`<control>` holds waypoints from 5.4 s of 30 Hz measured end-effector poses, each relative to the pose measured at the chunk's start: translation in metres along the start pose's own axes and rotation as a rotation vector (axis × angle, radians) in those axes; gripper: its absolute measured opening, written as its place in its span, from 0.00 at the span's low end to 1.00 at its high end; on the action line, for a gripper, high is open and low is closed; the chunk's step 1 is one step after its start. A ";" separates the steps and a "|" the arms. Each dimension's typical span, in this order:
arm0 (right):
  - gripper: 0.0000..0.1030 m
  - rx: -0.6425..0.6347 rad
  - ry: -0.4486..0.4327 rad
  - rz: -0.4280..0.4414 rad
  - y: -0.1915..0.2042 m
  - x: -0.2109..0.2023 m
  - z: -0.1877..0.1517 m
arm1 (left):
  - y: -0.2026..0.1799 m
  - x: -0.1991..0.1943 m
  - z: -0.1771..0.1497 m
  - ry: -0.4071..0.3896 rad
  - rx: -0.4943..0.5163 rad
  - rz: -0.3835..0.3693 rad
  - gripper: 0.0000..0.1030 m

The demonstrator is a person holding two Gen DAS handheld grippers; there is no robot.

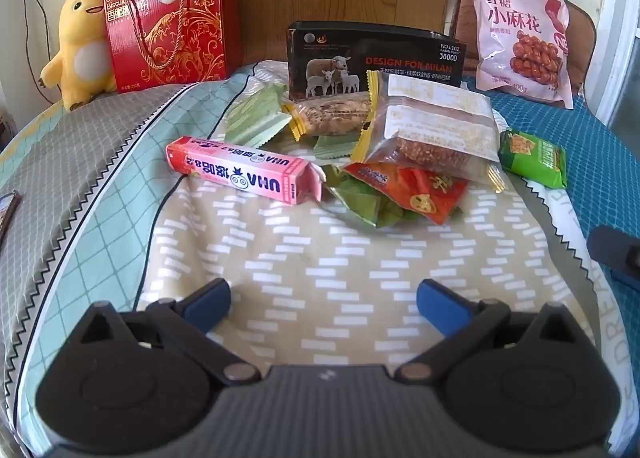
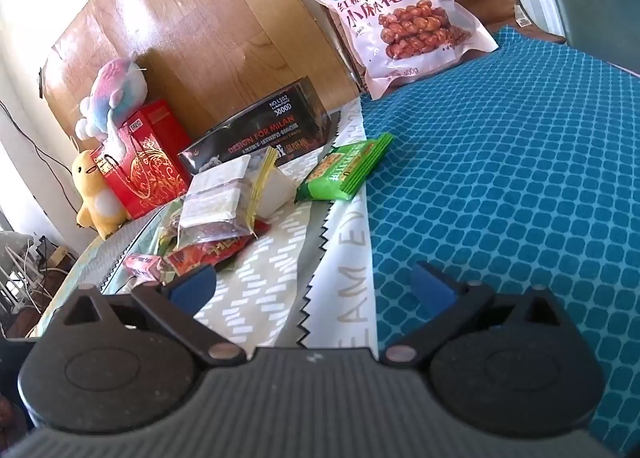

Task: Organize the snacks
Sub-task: 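Reach the left tool to the clear cake bag and grasp it, then carry the cake bag with the left tool into the black box, release, then grasp the green cracker pack with the left tool and lift it, then lower the green cracker pack into the black box, open left tool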

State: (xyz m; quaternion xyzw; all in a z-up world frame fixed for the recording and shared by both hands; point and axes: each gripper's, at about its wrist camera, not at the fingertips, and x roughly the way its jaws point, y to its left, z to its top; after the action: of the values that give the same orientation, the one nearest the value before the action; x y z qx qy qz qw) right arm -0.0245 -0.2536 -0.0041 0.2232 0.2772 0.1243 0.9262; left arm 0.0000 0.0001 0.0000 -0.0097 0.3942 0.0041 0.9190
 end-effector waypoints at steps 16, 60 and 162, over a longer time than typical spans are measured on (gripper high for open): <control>0.55 -0.209 0.016 0.056 0.025 0.018 0.012 | 0.037 -0.017 -0.017 -0.118 0.015 -0.233 0.98; 0.38 -0.451 -0.053 0.208 0.083 0.176 0.137 | 0.038 0.111 0.228 -0.201 -0.213 -0.501 0.49; 0.35 -0.619 0.189 0.375 0.095 0.137 0.060 | 0.067 0.083 0.116 -0.063 -0.183 -0.403 0.50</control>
State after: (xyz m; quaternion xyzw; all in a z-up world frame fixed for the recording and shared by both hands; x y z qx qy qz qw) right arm 0.1115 -0.1429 0.0239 -0.0329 0.2650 0.3898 0.8813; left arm 0.1395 0.0691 0.0188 -0.1715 0.3534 -0.1435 0.9084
